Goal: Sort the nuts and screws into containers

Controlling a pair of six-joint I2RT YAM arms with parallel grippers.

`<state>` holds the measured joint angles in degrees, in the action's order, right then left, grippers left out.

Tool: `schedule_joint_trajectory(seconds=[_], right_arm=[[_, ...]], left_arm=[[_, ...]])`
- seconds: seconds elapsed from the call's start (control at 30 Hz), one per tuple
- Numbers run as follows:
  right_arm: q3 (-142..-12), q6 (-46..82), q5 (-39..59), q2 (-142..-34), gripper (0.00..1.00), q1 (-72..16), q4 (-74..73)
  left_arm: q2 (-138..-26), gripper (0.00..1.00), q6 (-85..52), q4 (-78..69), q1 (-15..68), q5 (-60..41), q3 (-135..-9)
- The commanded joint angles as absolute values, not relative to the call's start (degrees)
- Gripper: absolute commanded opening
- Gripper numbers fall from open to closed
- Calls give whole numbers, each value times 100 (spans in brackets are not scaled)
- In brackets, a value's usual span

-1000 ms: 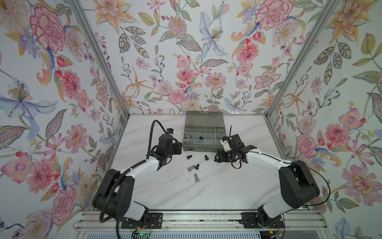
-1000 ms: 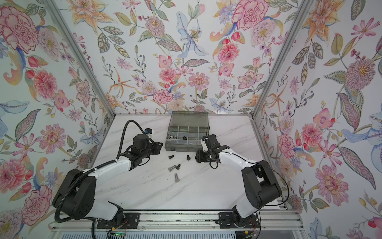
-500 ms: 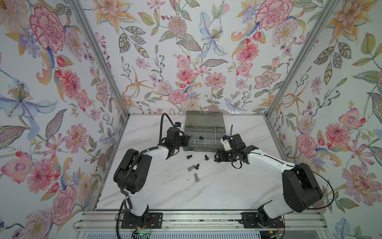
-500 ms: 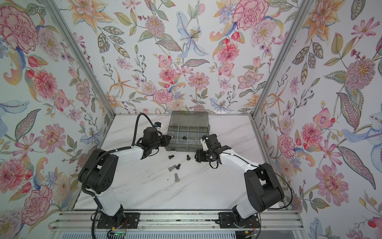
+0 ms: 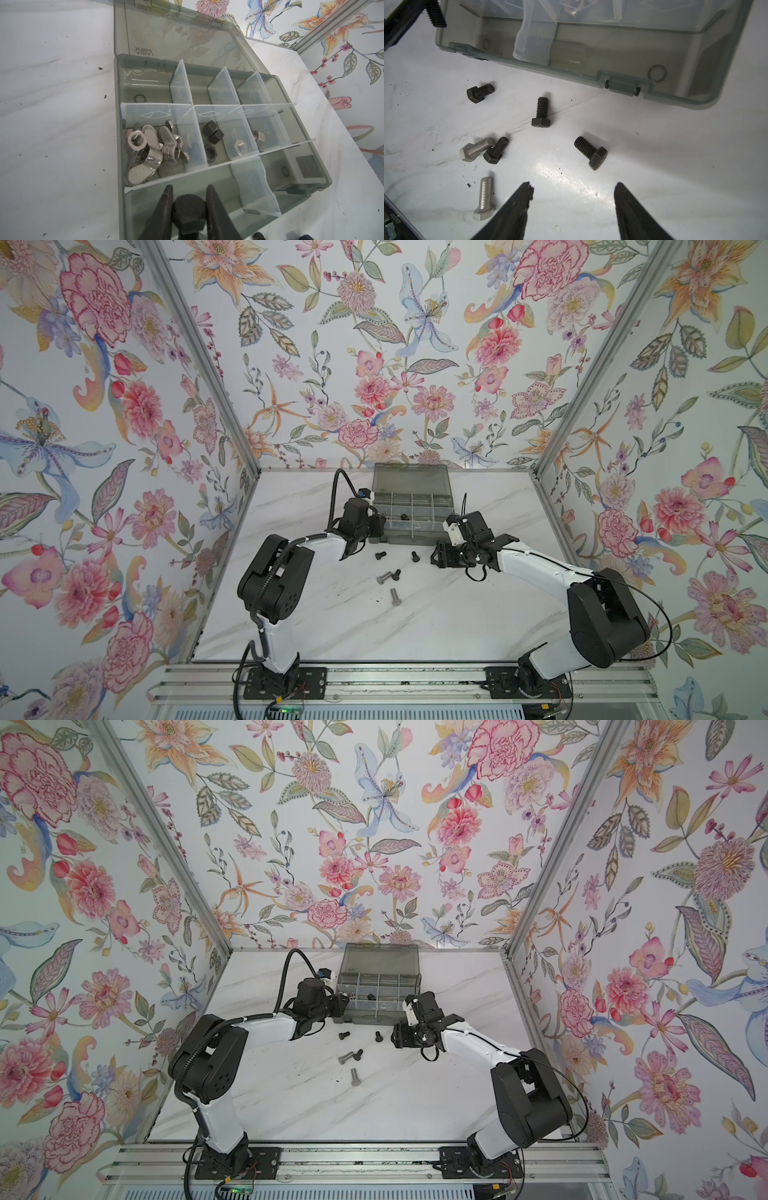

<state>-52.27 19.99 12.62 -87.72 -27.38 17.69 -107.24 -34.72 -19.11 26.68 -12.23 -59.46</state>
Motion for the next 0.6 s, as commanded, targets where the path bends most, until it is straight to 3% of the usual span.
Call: schedule_joint_trajectory(seconds=[0.0,0.23,0.57], right_arm=[[-5126,2074,1258,-8609,67,-2777,1758],[-5119,2053,1282,-8592,67,-2778,1758],[-5088,2027,1289,-8578,68,-2777,1766]], left_arm=[[-10800,19,-3343,-1828,2711,-987,-6135],[-10757,40,-3382,-1786,2744,-947,-6205],[-10328,55,-3355,-1722,2788,-882,-6010]])
